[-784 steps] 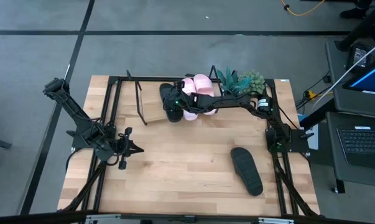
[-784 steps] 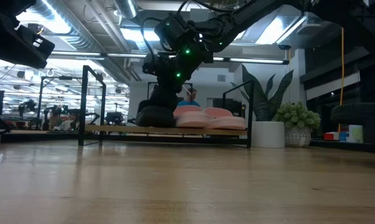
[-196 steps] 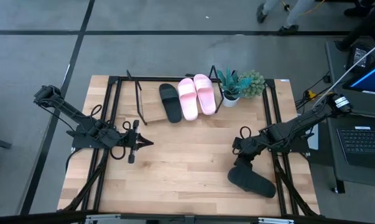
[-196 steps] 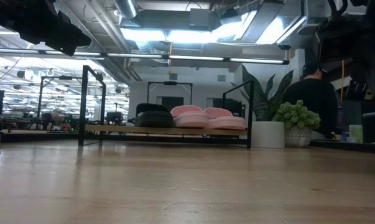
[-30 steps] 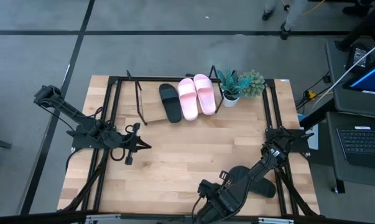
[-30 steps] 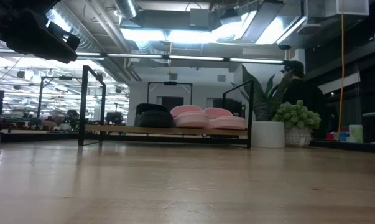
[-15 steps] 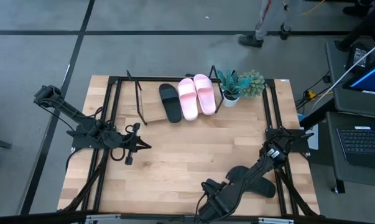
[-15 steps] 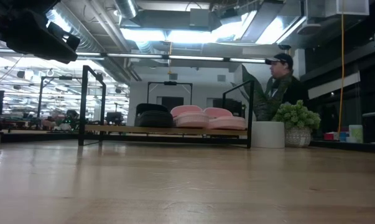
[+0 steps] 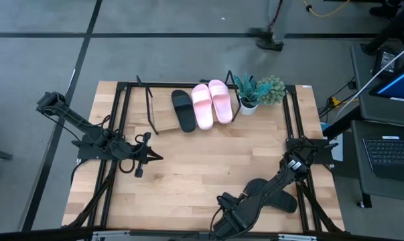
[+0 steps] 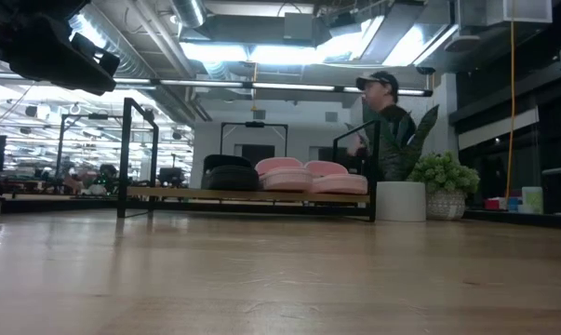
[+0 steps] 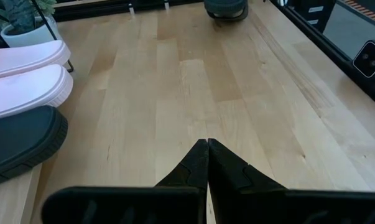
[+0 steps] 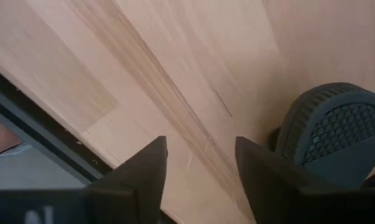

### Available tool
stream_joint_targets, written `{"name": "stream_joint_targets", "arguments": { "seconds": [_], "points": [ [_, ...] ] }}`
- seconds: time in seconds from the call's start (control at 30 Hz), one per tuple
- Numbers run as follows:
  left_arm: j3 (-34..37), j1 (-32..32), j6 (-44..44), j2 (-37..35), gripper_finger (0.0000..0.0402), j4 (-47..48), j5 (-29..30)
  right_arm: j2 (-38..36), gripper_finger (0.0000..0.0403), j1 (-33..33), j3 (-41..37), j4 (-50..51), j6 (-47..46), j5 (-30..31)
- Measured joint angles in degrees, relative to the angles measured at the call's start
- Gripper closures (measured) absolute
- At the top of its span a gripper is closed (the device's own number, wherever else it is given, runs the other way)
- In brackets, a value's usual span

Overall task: Pick and place slides into the shelf
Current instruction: Put the black slide on the shelf

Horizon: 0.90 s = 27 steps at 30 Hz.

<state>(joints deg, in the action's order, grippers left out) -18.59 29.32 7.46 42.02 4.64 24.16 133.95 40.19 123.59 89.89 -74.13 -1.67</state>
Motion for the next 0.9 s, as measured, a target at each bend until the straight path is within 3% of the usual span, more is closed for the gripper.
{"name": "stream_joint_targets", "arguments": {
  "seconds": [0.57, 0.67, 0.77, 0.9],
  "points": [
    [0.0, 0.0, 0.09, 0.0, 0.0401, -0.02, 0.0, 0.0, 0.0206, 0.0, 0.02, -10.29, 0.87, 0.0],
    [0.0, 0.0, 0.13, 0.0, 0.0401, -0.02, -0.02, 0.0, 0.0206, 0.02, 0.02, -11.94, 2.92, 2.91],
    [0.0, 0.0, 1.96, 0.0, 0.0401, -0.02, 0.0, 0.0, 0.0206, -0.28, 0.02, -11.3, 5.36, 3.75],
    [0.0, 0.0, 2.91, 0.0, 0.0401, -0.02, -0.02, 0.0, 0.0206, -0.92, 0.04, -4.14, 0.06, 3.43]
  ]
}}
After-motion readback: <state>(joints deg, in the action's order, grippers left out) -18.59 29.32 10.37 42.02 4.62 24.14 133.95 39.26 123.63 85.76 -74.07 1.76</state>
